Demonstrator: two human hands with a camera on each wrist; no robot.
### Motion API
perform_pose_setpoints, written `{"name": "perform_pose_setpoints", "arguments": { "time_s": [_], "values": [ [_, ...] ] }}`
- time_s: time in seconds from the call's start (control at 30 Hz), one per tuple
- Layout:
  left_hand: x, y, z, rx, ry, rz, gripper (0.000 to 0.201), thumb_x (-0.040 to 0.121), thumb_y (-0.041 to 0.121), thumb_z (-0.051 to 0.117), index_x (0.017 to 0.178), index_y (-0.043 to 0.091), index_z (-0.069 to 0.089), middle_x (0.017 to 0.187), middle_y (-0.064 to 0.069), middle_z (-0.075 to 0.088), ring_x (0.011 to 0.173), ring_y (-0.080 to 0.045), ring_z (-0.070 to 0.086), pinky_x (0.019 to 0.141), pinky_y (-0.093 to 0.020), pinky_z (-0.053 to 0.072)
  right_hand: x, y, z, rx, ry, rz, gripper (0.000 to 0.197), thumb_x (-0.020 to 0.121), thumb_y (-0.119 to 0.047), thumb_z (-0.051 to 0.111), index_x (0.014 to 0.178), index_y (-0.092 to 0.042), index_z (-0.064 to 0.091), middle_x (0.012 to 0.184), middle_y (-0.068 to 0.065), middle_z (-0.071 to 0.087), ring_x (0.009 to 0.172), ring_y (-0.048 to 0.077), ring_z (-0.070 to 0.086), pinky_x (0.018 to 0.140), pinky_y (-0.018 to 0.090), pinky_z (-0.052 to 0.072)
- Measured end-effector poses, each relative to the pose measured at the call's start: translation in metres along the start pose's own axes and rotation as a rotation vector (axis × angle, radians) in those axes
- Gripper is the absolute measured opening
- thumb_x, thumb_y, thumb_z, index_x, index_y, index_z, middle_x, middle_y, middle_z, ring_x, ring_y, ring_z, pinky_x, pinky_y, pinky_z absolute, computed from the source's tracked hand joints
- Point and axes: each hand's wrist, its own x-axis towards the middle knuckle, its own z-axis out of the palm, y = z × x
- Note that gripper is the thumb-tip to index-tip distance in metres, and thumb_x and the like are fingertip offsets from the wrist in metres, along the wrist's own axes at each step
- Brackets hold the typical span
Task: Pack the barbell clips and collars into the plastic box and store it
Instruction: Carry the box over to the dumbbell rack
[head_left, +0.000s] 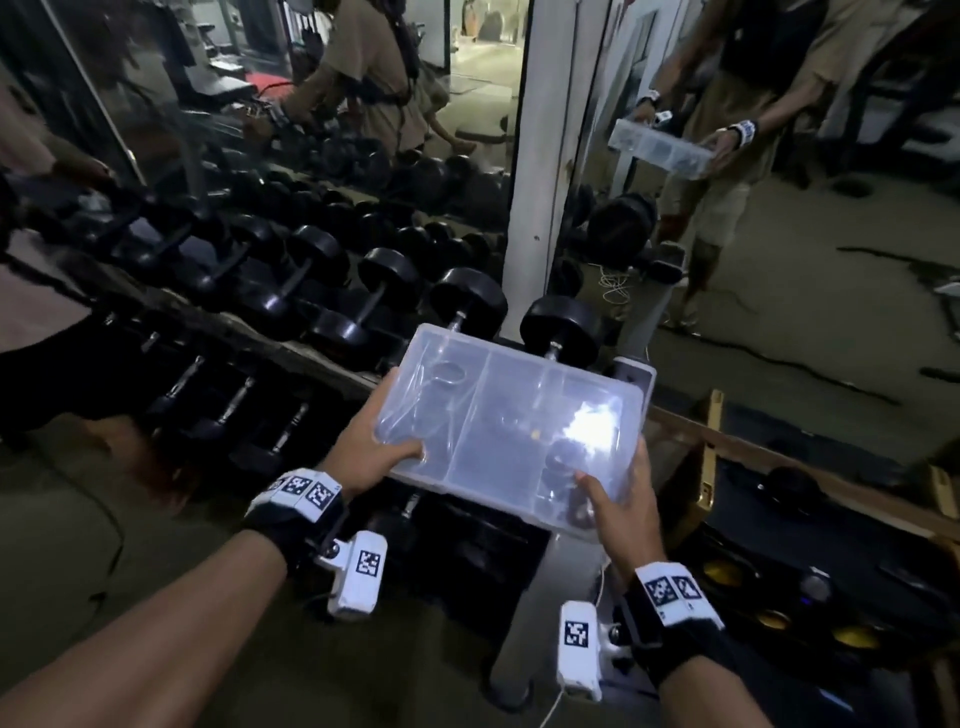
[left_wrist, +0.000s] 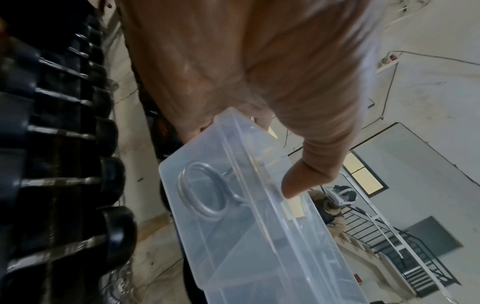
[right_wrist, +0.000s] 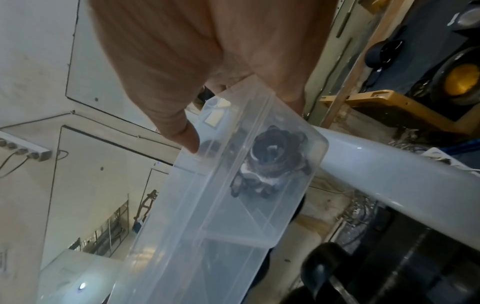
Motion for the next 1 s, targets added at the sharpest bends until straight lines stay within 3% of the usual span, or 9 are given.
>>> {"name": "perform_pose_setpoints", "arguments": {
  "time_s": [0.1,0.2,0.3,0.43,0.53,0.6,0.73,0.87,1.0],
  "values": [
    [0.060,0.016,-0.014,0.050,-0.044,0.043,0.103,0.073,0.002,0.083,0.158,0.031,0.033,0.149,0.012,0.053,0.136,-0.003,0.051,0.116,-0.026,0.040,0.048,-0.014,0.015,-0.025,0.054,0.010,0.086,0.083,-0.029,0.072,0.151,-0.047,0.022,0.150,-0.003,0.047,0.131,0.026,0.053,0.104,0.058,0.048],
    [0.115,0.032,-0.019,0.066,-0.067,0.072,0.104,0.069,0.007,0.083,0.157,0.032,0.034,0.150,0.010,0.053,0.139,-0.008,0.050,0.120,-0.034,0.036,0.097,-0.027,0.024,-0.049,0.087,-0.010,0.089,0.077,-0.039,0.071,0.149,-0.054,0.020,0.146,-0.008,0.051,0.128,0.025,0.056,0.102,0.057,0.049],
    [0.157,0.043,-0.017,0.081,-0.090,0.105,0.102,0.067,0.010,0.082,0.155,0.035,0.036,0.147,0.010,0.055,0.137,-0.011,0.051,0.119,-0.038,0.038,0.140,-0.037,0.029,-0.056,0.096,-0.020,0.090,0.076,-0.040,0.070,0.149,-0.052,0.020,0.148,-0.010,0.048,0.130,0.022,0.054,0.107,0.054,0.047],
    [0.202,0.040,-0.016,0.085,-0.089,0.105,0.099,0.069,0.008,0.081,0.152,0.038,0.037,0.144,0.010,0.057,0.135,-0.013,0.053,0.117,-0.041,0.040,0.188,-0.039,0.039,-0.043,0.081,-0.072,0.081,0.087,-0.016,0.068,0.154,-0.034,0.026,0.143,-0.005,0.050,0.126,0.017,0.054,0.108,0.047,0.047],
    [0.227,0.029,-0.013,0.084,-0.103,0.101,0.101,0.068,0.010,0.080,0.155,0.034,0.035,0.144,0.008,0.057,0.134,-0.013,0.055,0.117,-0.042,0.040,0.210,-0.029,0.046,-0.048,0.083,-0.067,0.087,0.081,-0.025,0.069,0.154,-0.036,0.023,0.150,-0.002,0.049,0.134,0.020,0.052,0.110,0.050,0.045],
    [0.234,0.019,-0.012,0.074,-0.121,0.091,0.102,0.067,0.012,0.079,0.156,0.034,0.034,0.145,0.007,0.056,0.134,-0.013,0.055,0.118,-0.043,0.040,0.215,-0.017,0.048,-0.063,0.067,-0.047,0.092,0.075,-0.036,0.070,0.154,-0.039,0.021,0.155,-0.003,0.043,0.141,0.021,0.046,0.112,0.052,0.042],
    [0.219,0.003,-0.010,0.043,-0.121,0.093,0.103,0.068,0.008,0.079,0.157,0.029,0.032,0.150,0.010,0.052,0.137,-0.006,0.051,0.118,-0.035,0.038,0.197,-0.003,0.052,-0.045,0.088,-0.033,0.090,0.084,-0.028,0.070,0.157,-0.038,0.017,0.162,-0.010,0.032,0.147,0.013,0.035,0.118,0.048,0.035],
    [0.184,-0.022,-0.023,0.017,-0.104,0.089,0.108,0.066,0.013,0.081,0.160,0.019,0.029,0.159,0.004,0.043,0.146,-0.012,0.041,0.124,-0.040,0.031,0.159,0.006,0.062,-0.022,0.072,-0.064,0.087,0.085,-0.023,0.068,0.155,-0.042,0.020,0.154,-0.011,0.044,0.140,0.013,0.046,0.112,0.050,0.042],
    [0.140,-0.055,-0.046,0.014,-0.049,0.014,0.111,0.065,0.022,0.083,0.161,0.028,0.027,0.164,0.007,0.036,0.151,-0.012,0.035,0.125,-0.044,0.029,0.106,0.005,0.081,0.013,0.026,-0.097,0.086,0.089,-0.012,0.065,0.157,-0.033,0.018,0.155,-0.007,0.043,0.140,0.012,0.047,0.114,0.048,0.040]
  ]
}}
